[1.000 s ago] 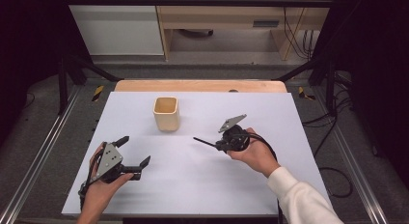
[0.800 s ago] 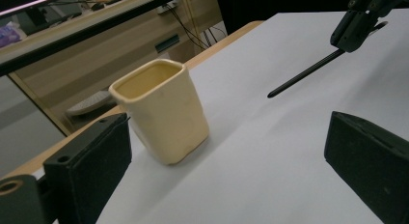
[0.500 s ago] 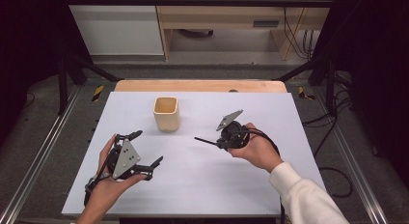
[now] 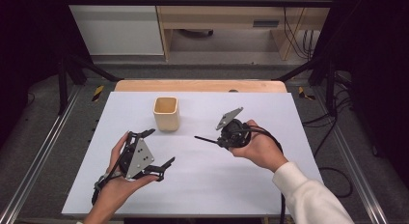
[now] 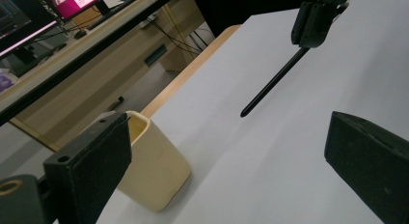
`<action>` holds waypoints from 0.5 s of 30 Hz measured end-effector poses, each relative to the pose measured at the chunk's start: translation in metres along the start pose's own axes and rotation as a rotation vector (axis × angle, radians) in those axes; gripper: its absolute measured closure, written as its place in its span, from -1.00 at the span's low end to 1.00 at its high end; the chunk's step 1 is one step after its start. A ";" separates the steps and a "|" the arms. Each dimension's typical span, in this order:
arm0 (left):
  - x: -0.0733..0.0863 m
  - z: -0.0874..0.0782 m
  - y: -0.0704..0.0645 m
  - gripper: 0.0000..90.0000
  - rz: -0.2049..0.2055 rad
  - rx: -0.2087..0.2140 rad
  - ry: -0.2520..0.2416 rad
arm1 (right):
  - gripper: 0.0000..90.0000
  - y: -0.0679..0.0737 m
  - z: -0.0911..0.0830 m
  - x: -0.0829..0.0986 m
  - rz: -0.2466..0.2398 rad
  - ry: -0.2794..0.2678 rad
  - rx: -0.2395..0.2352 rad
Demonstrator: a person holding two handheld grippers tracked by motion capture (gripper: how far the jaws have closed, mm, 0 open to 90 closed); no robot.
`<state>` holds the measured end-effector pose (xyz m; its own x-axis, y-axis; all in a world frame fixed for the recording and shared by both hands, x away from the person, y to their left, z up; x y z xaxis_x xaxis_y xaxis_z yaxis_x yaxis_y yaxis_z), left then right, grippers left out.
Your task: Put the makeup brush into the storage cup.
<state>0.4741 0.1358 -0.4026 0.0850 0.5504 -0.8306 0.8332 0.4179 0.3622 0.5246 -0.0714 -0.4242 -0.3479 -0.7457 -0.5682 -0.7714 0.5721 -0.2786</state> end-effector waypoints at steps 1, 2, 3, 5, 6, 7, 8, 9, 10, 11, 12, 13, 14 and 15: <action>0.000 0.002 0.000 -0.95 0.002 0.002 0.003 | 0.86 -0.001 0.000 -0.001 0.000 0.001 -0.003; 0.000 0.006 0.000 -0.95 -0.001 0.007 0.003 | 0.86 -0.002 0.000 -0.002 0.000 -0.003 -0.001; 0.000 0.009 0.000 -0.95 0.000 0.009 0.007 | 0.86 -0.003 0.001 -0.002 -0.002 0.004 -0.003; 0.003 0.014 -0.001 -0.95 0.002 0.001 0.020 | 0.86 -0.003 0.003 -0.002 -0.003 0.010 -0.005; 0.004 0.016 -0.001 -0.95 -0.001 0.000 0.023 | 0.86 -0.003 0.005 -0.002 -0.004 0.008 -0.004; 0.005 0.018 -0.001 -0.95 0.000 -0.001 0.030 | 0.86 -0.003 0.006 -0.002 -0.004 0.010 -0.005; 0.007 0.021 -0.001 -0.95 0.005 -0.001 0.038 | 0.86 -0.003 0.007 -0.002 0.005 0.016 -0.005; 0.008 0.023 -0.001 -0.95 0.008 0.000 0.042 | 0.86 -0.002 0.008 -0.002 0.004 0.023 -0.008; 0.009 0.025 -0.001 -0.95 0.009 0.002 0.046 | 0.86 -0.002 0.009 -0.002 0.002 0.024 -0.009; 0.009 0.027 -0.001 -0.95 0.010 0.002 0.044 | 0.86 -0.003 0.010 -0.002 -0.002 0.028 -0.011; 0.008 0.028 -0.001 -0.95 0.012 0.002 0.041 | 0.86 -0.003 0.012 -0.003 -0.002 0.030 -0.010; 0.008 0.029 -0.001 -0.95 0.014 0.004 0.039 | 0.86 -0.003 0.013 -0.002 -0.002 0.036 -0.013; 0.009 0.031 -0.001 -0.95 0.015 0.007 0.037 | 0.86 -0.004 0.013 -0.003 0.000 0.036 -0.010; 0.009 0.032 -0.001 -0.94 0.015 0.010 0.038 | 0.86 -0.005 0.014 -0.003 0.003 0.043 -0.009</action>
Point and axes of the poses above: each handheld gripper's, and its own axes: z roughly forward along the jaws, x roughly out of its underside, y roughly to its left, the point moved 8 cm from there along z, roughly forward along the jaws, and after that the axes turned 13 degrees about x, right-handed, at the moved point
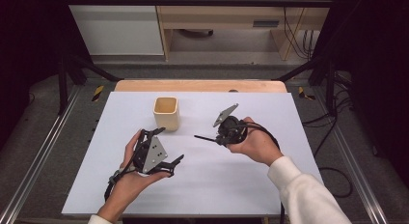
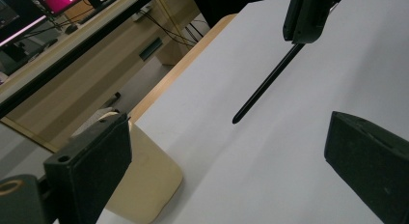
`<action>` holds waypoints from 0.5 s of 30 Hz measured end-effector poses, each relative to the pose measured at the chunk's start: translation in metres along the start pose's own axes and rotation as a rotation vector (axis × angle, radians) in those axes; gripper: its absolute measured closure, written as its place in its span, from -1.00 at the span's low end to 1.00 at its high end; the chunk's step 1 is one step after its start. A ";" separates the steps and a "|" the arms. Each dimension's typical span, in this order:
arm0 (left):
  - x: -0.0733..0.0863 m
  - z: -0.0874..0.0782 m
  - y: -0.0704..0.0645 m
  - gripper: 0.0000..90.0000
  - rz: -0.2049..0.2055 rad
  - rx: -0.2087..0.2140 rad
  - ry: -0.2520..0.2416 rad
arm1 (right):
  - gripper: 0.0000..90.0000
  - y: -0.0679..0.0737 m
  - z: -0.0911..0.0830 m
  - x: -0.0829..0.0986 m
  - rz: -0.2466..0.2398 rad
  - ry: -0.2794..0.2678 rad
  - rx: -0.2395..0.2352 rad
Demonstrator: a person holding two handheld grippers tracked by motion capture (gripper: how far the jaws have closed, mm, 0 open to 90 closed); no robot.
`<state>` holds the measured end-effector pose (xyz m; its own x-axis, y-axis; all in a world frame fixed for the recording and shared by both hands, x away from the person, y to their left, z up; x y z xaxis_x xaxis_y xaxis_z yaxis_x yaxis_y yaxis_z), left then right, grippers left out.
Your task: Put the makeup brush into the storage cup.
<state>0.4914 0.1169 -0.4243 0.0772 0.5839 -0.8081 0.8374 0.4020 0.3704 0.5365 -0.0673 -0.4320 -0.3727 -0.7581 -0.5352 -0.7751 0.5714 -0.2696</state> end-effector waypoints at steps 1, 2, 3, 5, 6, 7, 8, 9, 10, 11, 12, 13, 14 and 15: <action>0.000 0.002 0.000 -0.94 0.003 0.000 0.000 | 0.86 -0.001 0.001 0.000 -0.006 -0.002 -0.003; 0.001 0.004 0.000 -0.94 0.008 0.002 0.005 | 0.86 -0.003 0.001 -0.001 0.004 -0.002 -0.001; 0.002 0.006 0.000 -0.94 0.009 0.002 0.007 | 0.86 -0.004 0.001 -0.002 0.011 -0.003 -0.002; 0.002 0.010 -0.001 -0.93 0.016 0.006 0.012 | 0.86 -0.006 0.001 -0.002 0.014 0.002 -0.002; 0.003 0.012 -0.002 -0.94 0.019 0.008 0.015 | 0.86 -0.006 0.001 -0.002 0.014 0.005 -0.003; 0.003 0.013 -0.002 -0.94 0.021 0.010 0.017 | 0.86 -0.005 0.002 -0.002 0.008 0.005 -0.003; 0.003 0.015 -0.003 -0.94 0.024 0.013 0.020 | 0.86 -0.005 0.002 -0.002 0.008 0.004 -0.003; 0.003 0.017 -0.005 -0.94 0.024 0.018 0.023 | 0.86 -0.004 0.001 -0.002 0.008 0.005 -0.006; 0.002 0.018 -0.005 -0.94 0.027 0.020 0.025 | 0.86 -0.003 0.001 -0.003 0.013 0.007 -0.006; 0.002 0.019 -0.006 -0.94 0.027 0.024 0.024 | 0.86 -0.003 0.001 -0.003 0.009 0.007 -0.005; 0.002 0.021 -0.008 -0.94 0.028 0.027 0.028 | 0.86 -0.002 0.000 -0.003 0.004 0.006 -0.009; 0.003 0.022 -0.008 -0.94 0.033 0.023 0.034 | 0.86 -0.002 0.000 -0.003 0.000 0.007 -0.009; 0.003 0.023 -0.008 -0.94 0.037 0.016 0.040 | 0.86 -0.001 -0.001 -0.003 -0.002 0.008 -0.011; 0.003 0.024 -0.009 -0.94 0.036 0.015 0.039 | 0.86 0.000 -0.001 -0.003 -0.001 0.008 -0.013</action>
Point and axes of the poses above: each handheld gripper's, and its own axes: z roughly forward along the jaws, x roughly out of its underside, y roughly to its left, the point moved 8 cm from there along z, roughly forward along the jaws, and after that the axes turned 13 degrees about x, right-handed, at the moved point
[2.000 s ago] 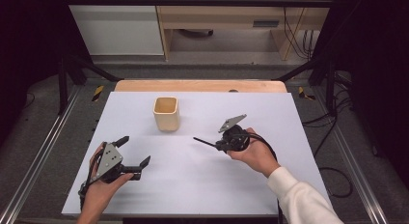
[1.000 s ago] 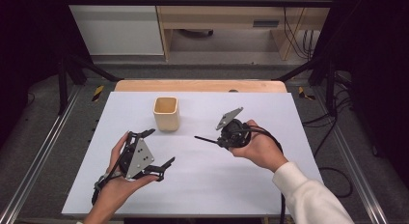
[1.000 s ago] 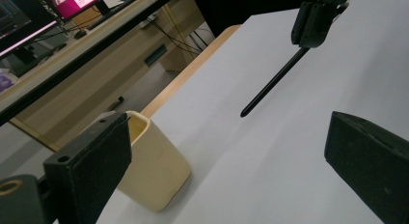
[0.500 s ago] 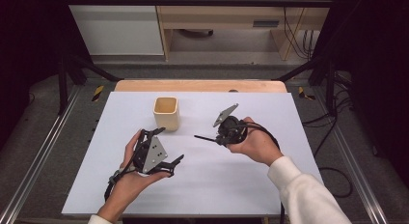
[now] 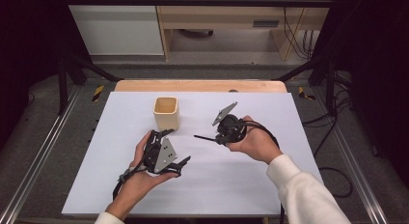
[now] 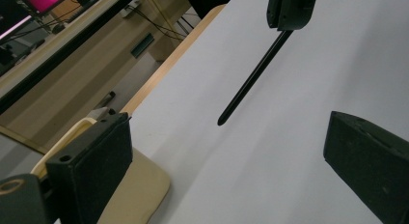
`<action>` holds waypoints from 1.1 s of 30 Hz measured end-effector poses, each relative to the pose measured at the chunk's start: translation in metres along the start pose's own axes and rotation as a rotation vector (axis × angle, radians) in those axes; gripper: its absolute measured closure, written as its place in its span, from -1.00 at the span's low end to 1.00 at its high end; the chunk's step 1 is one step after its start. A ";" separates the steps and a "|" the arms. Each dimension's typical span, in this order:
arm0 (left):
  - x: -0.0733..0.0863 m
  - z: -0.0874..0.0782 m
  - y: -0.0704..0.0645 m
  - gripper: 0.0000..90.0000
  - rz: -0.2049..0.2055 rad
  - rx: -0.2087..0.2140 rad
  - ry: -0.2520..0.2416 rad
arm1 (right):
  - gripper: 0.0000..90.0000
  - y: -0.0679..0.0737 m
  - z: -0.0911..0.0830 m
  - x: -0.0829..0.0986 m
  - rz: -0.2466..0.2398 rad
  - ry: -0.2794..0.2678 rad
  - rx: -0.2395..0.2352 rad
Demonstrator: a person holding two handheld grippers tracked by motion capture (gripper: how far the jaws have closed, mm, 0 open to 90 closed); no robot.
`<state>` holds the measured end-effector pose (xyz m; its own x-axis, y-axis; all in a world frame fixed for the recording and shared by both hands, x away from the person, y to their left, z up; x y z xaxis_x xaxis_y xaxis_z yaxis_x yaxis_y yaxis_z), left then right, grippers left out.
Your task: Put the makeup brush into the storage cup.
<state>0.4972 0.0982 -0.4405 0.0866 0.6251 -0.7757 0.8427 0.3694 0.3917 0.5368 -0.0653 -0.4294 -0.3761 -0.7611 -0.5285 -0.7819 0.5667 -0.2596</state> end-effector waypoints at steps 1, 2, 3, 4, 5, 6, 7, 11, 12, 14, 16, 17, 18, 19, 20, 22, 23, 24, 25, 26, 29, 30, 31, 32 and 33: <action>0.000 0.001 0.000 -0.93 0.003 0.001 0.003 | 0.86 0.001 0.000 0.000 -0.001 -0.003 0.002; 0.000 0.001 -0.001 -0.93 0.007 0.000 0.004 | 0.86 0.001 -0.001 -0.001 -0.004 -0.007 0.001; 0.000 0.002 -0.001 -0.93 0.009 0.004 0.004 | 0.86 0.002 -0.002 -0.001 -0.006 -0.007 0.004; 0.000 0.003 -0.002 -0.93 0.008 0.006 0.004 | 0.86 0.003 -0.002 -0.001 -0.008 -0.008 0.001; 0.000 0.004 -0.002 -0.93 0.012 0.005 0.008 | 0.86 0.003 -0.003 -0.001 -0.009 -0.006 -0.001; 0.000 0.005 -0.002 -0.93 0.015 0.006 0.012 | 0.86 0.004 -0.003 -0.001 -0.012 -0.003 -0.001; 0.000 0.006 -0.004 -0.93 0.014 0.017 0.012 | 0.86 0.004 -0.004 -0.001 -0.013 -0.001 0.000; -0.002 0.010 -0.008 -0.92 0.017 0.025 0.016 | 0.86 0.005 -0.003 -0.002 -0.024 0.009 0.006; -0.002 0.010 -0.008 -0.92 0.018 0.024 0.015 | 0.86 0.006 -0.003 -0.003 -0.026 0.009 0.006; -0.003 0.012 -0.008 -0.92 0.022 0.020 0.014 | 0.86 0.008 -0.003 -0.004 -0.027 0.006 0.001; -0.003 0.013 -0.008 -0.92 0.036 0.012 0.026 | 0.86 0.009 -0.003 -0.004 -0.030 0.010 -0.003; -0.003 0.014 -0.009 -0.92 0.045 0.010 0.025 | 0.86 0.010 -0.003 -0.004 -0.032 0.008 -0.003; -0.002 0.014 -0.010 -0.92 0.059 0.012 0.032 | 0.86 0.011 -0.004 -0.005 -0.030 0.008 -0.009; -0.002 0.016 -0.012 -0.91 0.067 0.016 0.035 | 0.86 0.011 -0.004 -0.005 -0.030 0.003 -0.013; -0.001 0.017 -0.013 -0.91 0.074 0.021 0.041 | 0.86 0.012 -0.005 -0.006 -0.029 -0.004 -0.017; 0.001 0.020 -0.018 -0.91 0.066 0.047 0.045 | 0.86 0.014 -0.005 -0.006 -0.026 -0.005 -0.025; 0.001 0.021 -0.019 -0.91 0.065 0.050 0.045 | 0.86 0.015 -0.005 -0.006 -0.027 -0.003 -0.028; 0.001 0.022 -0.020 -0.91 0.066 0.051 0.044 | 0.86 0.015 -0.005 -0.006 -0.027 0.000 -0.028; 0.001 0.023 -0.021 -0.91 0.070 0.052 0.046 | 0.86 0.016 -0.006 -0.006 -0.031 0.005 -0.033; 0.001 0.024 -0.021 -0.91 0.077 0.055 0.050 | 0.86 0.017 -0.006 -0.006 -0.028 0.005 -0.035; 0.000 0.026 -0.023 -0.89 0.079 0.057 0.042 | 0.86 0.020 -0.006 -0.006 -0.036 0.005 -0.040; -0.001 0.027 -0.023 -0.89 0.079 0.057 0.038 | 0.86 0.021 -0.006 -0.006 -0.034 0.009 -0.043; -0.002 0.027 -0.023 -0.87 0.080 0.059 0.036 | 0.86 0.022 -0.006 -0.007 -0.038 0.007 -0.045; -0.002 0.029 -0.024 -0.86 0.085 0.064 0.041 | 0.86 0.023 -0.006 -0.007 -0.043 0.012 -0.047; -0.002 0.030 -0.024 -0.85 0.088 0.064 0.042 | 0.86 0.025 -0.006 -0.007 -0.043 0.012 -0.049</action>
Point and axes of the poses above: each handheld gripper's, and its own axes: z roughly forward along the jaws, x roughly out of its underside, y roughly to its left, the point moved 8 cm from there along z, roughly forward along the jaws, and after that the axes turned 13 degrees about x, right-handed, at the moved point
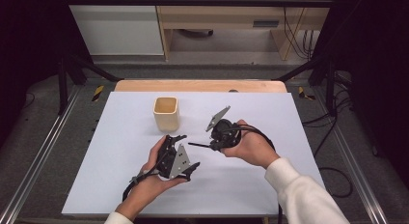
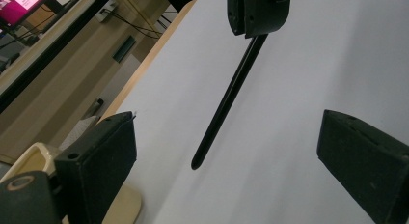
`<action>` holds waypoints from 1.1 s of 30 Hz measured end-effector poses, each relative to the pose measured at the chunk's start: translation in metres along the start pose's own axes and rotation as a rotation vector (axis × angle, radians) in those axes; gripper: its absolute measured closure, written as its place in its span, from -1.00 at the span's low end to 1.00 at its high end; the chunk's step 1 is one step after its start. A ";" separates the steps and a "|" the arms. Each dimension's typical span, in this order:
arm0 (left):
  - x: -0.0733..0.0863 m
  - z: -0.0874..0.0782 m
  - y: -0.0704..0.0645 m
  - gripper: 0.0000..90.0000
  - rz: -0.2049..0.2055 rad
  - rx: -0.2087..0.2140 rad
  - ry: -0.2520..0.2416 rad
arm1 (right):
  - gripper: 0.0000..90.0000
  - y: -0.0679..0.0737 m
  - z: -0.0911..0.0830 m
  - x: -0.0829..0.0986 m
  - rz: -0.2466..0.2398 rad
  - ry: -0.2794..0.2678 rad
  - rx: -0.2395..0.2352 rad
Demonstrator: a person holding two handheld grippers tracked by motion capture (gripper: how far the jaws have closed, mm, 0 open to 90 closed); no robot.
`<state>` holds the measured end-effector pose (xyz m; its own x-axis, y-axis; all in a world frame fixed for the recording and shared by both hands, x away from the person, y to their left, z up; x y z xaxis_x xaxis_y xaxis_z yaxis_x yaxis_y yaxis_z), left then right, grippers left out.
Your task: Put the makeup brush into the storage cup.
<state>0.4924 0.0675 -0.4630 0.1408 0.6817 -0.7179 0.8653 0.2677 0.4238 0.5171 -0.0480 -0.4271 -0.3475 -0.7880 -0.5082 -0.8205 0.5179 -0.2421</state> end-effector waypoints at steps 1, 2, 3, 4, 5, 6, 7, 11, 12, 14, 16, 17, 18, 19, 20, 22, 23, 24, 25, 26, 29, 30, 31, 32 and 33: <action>0.000 0.001 0.000 -0.83 0.001 0.000 0.001 | 0.86 0.001 0.000 0.000 -0.004 0.001 -0.002; 0.000 0.002 -0.001 -0.82 0.000 0.002 0.001 | 0.86 0.002 0.000 -0.001 -0.005 0.001 -0.004; 0.000 0.003 -0.001 -0.81 0.001 0.002 0.002 | 0.86 0.002 -0.001 -0.001 -0.007 0.002 -0.007; 0.000 0.004 -0.001 -0.79 0.006 0.003 0.004 | 0.86 0.003 -0.001 -0.001 -0.007 -0.002 -0.009; 0.001 0.005 -0.001 -0.76 0.012 0.004 0.004 | 0.86 0.004 -0.002 -0.001 -0.007 0.001 -0.014; 0.000 0.007 -0.001 -0.74 0.011 0.006 -0.004 | 0.86 0.005 -0.002 -0.001 -0.009 0.000 -0.018; 0.000 0.007 -0.001 -0.72 0.016 0.004 -0.003 | 0.86 0.006 -0.003 -0.001 -0.009 0.000 -0.020; 0.001 0.009 0.001 -0.64 0.010 -0.001 -0.007 | 0.86 0.008 -0.003 -0.001 -0.006 0.002 -0.028; 0.001 0.009 0.001 -0.62 0.010 -0.004 -0.006 | 0.86 0.008 -0.004 -0.001 -0.010 0.004 -0.028; 0.002 0.011 0.001 -0.60 0.011 0.000 0.000 | 0.86 0.008 -0.004 -0.001 -0.007 0.001 -0.030; 0.003 0.012 0.001 -0.56 0.011 0.006 0.002 | 0.86 0.008 -0.004 -0.001 -0.011 -0.003 -0.032; 0.003 0.012 0.001 -0.53 0.009 0.005 0.002 | 0.86 0.008 -0.004 -0.001 -0.010 -0.003 -0.033; 0.004 0.012 0.002 -0.49 0.011 0.010 0.010 | 0.86 0.008 -0.003 0.000 -0.009 -0.002 -0.035; 0.004 0.013 0.001 -0.44 0.005 0.011 0.010 | 0.86 0.008 -0.003 0.000 -0.004 0.000 -0.040; 0.004 0.014 0.002 -0.40 0.004 0.013 0.013 | 0.86 0.009 -0.003 0.000 -0.007 0.000 -0.042; 0.003 0.014 0.001 -0.33 0.012 0.016 0.016 | 0.86 0.009 -0.001 0.000 -0.010 0.005 -0.044; 0.003 0.015 0.001 -0.28 0.016 0.020 0.015 | 0.86 0.009 -0.001 0.001 -0.015 0.011 -0.045; 0.002 0.015 0.001 -0.23 0.020 0.026 0.014 | 0.86 0.009 0.000 0.001 -0.011 0.014 -0.045; 0.002 0.016 0.001 -0.20 0.024 0.031 0.013 | 0.86 0.009 0.001 0.000 -0.006 0.010 -0.049; 0.001 0.016 0.000 -0.20 0.031 0.045 0.007 | 0.86 0.009 0.002 -0.001 -0.005 0.010 -0.050; 0.000 0.017 -0.002 -0.13 0.038 0.058 0.002 | 0.86 0.010 0.004 -0.002 -0.006 0.008 -0.056; 0.000 0.017 -0.002 -0.11 0.041 0.060 0.003 | 0.86 0.011 0.004 -0.002 -0.004 0.011 -0.059; 0.000 0.018 -0.003 -0.07 0.044 0.065 0.004 | 0.86 0.012 0.004 -0.003 -0.001 0.010 -0.060; 0.000 0.018 -0.003 -0.03 0.046 0.070 0.003 | 0.86 0.012 0.004 -0.003 -0.005 0.009 -0.061; 0.001 0.018 -0.003 -0.01 0.046 0.069 0.005 | 0.86 0.012 0.005 -0.004 -0.004 0.005 -0.064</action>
<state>0.4988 0.0548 -0.4752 0.1792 0.6959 -0.6954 0.8892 0.1879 0.4172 0.5104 -0.0370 -0.4323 -0.3460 -0.7917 -0.5035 -0.8492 0.4924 -0.1908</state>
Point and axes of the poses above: each handheld gripper's, and its own axes: z roughly forward along the jaws, x roughly out of its underside, y roughly to its left, the point moved 8 cm from there along z, roughly forward along the jaws, and after that the axes turned 13 degrees about x, right-handed, at the moved point
